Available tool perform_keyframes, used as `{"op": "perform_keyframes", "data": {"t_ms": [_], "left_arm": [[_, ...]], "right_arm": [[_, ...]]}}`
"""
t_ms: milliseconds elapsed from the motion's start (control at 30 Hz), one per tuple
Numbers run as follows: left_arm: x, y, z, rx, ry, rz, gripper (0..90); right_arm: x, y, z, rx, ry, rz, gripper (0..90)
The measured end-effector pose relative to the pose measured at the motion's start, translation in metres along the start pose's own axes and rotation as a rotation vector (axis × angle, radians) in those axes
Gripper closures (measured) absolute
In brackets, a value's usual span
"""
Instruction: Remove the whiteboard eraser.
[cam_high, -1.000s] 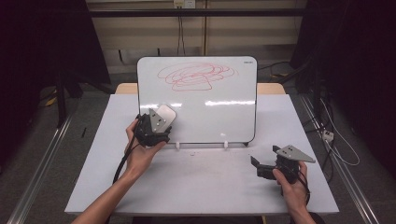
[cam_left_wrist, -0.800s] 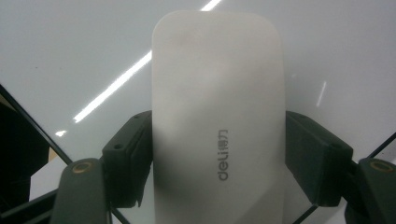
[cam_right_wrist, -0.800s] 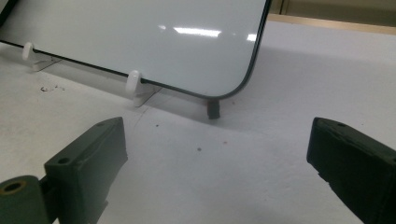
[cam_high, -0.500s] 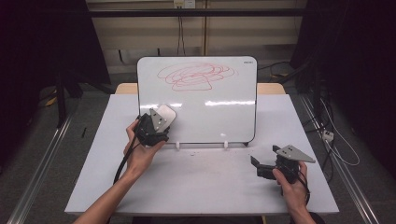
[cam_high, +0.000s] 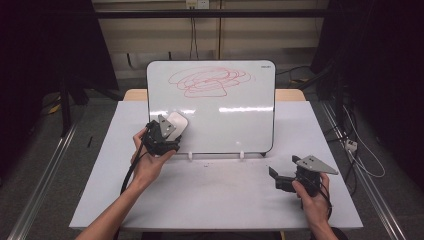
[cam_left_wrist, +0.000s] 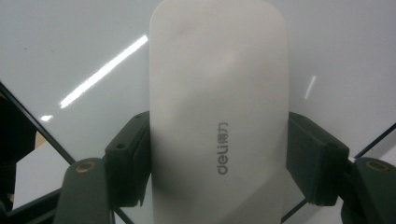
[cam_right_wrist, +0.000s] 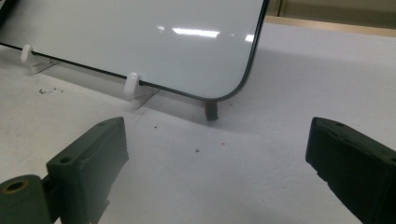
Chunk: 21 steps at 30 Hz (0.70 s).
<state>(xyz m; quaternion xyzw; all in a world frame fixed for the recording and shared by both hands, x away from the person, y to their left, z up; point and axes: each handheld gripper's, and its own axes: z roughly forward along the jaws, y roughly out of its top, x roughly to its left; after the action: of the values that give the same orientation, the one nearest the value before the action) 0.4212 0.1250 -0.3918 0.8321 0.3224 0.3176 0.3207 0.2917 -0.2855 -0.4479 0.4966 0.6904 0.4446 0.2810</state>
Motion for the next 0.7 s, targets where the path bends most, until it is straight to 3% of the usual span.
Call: {"op": "perform_keyframes", "data": {"t_ms": [33,67,167,300,367,467,700], "left_arm": [[-0.001,-0.001,0.001,-0.022,0.003,-0.024,30.8],[0.001,-0.001,0.000,-0.015,-0.003,-0.015,30.8],[0.004,-0.001,-0.001,-0.027,-0.032,-0.048,30.9],[0.007,-0.003,-0.003,-0.019,-0.061,-0.062,30.9],[0.007,-0.004,-0.002,-0.032,-0.051,-0.077,31.0],[0.008,-0.005,-0.004,-0.033,-0.073,-0.092,31.0],[0.009,-0.005,-0.014,-0.099,-0.073,-0.144,30.9]], "right_arm": [[0.000,0.000,0.000,0.000,0.001,0.000,5.4],[0.000,0.000,0.000,0.000,0.001,0.004,5.4],[-0.001,0.000,0.000,0.002,-0.001,0.004,5.4],[-0.001,0.000,0.000,0.002,0.003,-0.001,5.4],[0.000,0.000,0.000,0.003,0.004,-0.001,5.4],[-0.001,0.000,0.001,0.004,0.004,0.000,5.3],[0.000,0.001,0.002,0.005,0.007,0.003,5.4]]}}
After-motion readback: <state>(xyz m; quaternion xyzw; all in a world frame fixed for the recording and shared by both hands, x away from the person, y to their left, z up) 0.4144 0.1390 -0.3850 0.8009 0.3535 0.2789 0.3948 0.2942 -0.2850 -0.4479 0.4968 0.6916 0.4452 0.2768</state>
